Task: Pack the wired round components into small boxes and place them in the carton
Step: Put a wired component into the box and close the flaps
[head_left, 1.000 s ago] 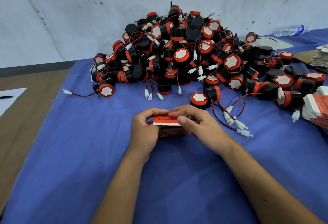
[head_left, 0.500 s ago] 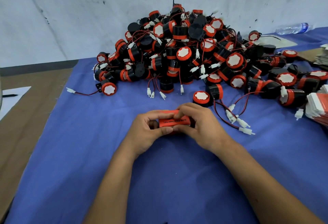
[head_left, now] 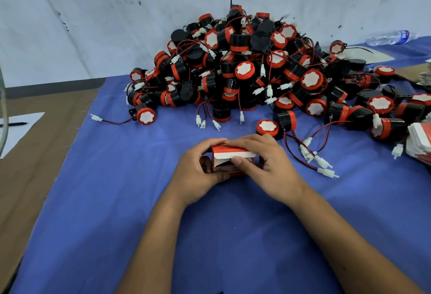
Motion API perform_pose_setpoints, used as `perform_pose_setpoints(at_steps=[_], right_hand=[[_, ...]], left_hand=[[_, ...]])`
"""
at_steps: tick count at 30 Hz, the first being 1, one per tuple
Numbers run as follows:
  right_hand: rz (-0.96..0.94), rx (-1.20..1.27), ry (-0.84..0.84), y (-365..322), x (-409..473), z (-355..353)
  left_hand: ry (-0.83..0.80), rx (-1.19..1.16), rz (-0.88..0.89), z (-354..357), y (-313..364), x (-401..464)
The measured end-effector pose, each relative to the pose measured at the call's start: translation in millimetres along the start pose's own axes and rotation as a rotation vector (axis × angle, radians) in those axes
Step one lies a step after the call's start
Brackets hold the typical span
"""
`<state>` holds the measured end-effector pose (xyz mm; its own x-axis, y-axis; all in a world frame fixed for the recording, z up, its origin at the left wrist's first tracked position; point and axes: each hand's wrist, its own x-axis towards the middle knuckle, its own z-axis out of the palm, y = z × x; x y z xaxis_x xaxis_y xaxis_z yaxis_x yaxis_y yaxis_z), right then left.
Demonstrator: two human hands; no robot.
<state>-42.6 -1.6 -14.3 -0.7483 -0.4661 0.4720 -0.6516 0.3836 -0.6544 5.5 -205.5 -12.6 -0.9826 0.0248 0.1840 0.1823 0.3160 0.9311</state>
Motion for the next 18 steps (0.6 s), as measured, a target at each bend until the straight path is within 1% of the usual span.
perform_pose_setpoints(at_steps=[3,4,8,9,11,13,15,18], right_hand=[[0.071,0.035,0.042,-5.5,1.3,4.9],[0.081,0.044,0.033,-6.8,2.2,6.1],[0.108,0.041,-0.131,-7.0,2.6,7.2],[0.123,0.059,-0.160,-6.5,1.9,6.9],[0.138,0.080,-0.186,-6.5,1.4,6.5],[0.100,0.044,-0.148,-6.7,1.6,6.7],[0.087,0.063,-0.067,-5.8,0.7,7.5],[0.197,0.312,0.080,-3.2,0.0,5.7]], left_hand=[[0.001,-0.023,0.003,1.2,0.3,-0.3],[0.005,-0.031,0.000,1.5,0.3,-0.2],[0.032,0.014,0.001,2.5,-1.2,0.3],[0.034,-0.002,0.000,2.6,-1.8,0.3],[0.036,-0.114,-0.023,2.1,-0.6,-0.1],[0.043,-0.187,-0.034,1.2,1.3,-0.5],[0.044,-0.178,-0.018,0.8,1.4,0.4],[0.047,-0.193,-0.030,0.6,0.8,1.1]])
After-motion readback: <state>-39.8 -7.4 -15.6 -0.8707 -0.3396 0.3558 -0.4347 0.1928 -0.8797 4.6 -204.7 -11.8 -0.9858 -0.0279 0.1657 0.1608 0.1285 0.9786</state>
